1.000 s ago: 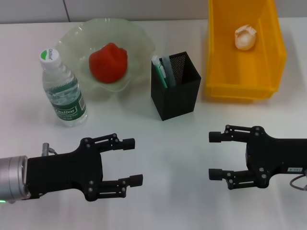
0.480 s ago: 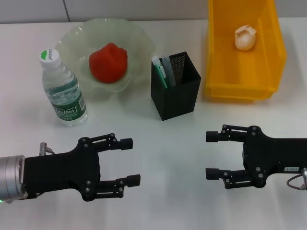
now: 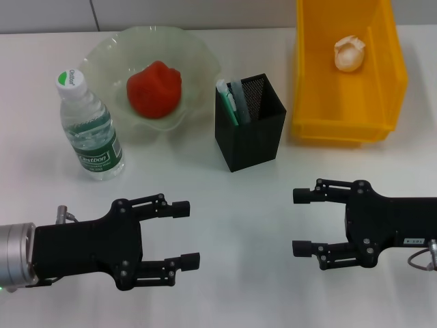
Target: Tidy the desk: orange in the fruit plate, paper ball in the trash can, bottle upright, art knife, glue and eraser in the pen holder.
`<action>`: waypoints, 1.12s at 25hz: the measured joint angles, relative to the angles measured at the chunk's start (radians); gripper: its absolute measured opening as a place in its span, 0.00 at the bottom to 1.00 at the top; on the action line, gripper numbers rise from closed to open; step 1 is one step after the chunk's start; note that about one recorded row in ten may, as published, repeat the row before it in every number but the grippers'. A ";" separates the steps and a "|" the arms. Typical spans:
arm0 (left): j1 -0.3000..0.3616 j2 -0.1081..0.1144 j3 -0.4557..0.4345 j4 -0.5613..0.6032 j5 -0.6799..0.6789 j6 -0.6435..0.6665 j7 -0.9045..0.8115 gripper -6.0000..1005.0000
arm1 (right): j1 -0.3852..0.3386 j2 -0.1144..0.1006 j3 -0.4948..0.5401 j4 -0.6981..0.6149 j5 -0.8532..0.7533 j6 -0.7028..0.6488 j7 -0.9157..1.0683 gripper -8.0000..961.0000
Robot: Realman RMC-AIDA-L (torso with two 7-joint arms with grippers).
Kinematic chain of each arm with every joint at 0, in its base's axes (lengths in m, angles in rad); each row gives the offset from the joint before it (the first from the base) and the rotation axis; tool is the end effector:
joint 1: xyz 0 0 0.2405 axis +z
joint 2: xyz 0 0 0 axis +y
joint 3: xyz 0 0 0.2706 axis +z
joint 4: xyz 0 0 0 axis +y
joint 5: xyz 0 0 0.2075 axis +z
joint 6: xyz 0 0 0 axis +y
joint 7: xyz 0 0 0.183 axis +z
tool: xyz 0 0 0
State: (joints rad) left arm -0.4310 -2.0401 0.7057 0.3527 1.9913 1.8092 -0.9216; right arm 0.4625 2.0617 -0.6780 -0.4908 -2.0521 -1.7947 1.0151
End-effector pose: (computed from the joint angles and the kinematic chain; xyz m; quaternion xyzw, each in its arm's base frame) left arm -0.2692 0.2516 -0.0646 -0.9370 -0.1165 -0.3276 0.0342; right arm 0.2639 0.2733 -0.0583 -0.9513 0.1037 0.2880 0.0372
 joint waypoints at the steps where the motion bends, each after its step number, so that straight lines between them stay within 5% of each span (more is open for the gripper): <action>1: 0.001 0.000 0.000 0.000 0.000 0.000 0.000 0.78 | 0.000 0.000 0.000 0.000 0.000 0.000 0.000 0.85; 28: 0.000 -0.002 -0.007 0.011 0.000 0.018 -0.002 0.78 | 0.005 0.000 -0.013 0.000 -0.011 0.007 -0.001 0.85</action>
State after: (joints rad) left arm -0.4309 -2.0416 0.6991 0.3636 1.9910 1.8276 -0.9235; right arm 0.4675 2.0616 -0.6905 -0.4908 -2.0632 -1.7873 1.0143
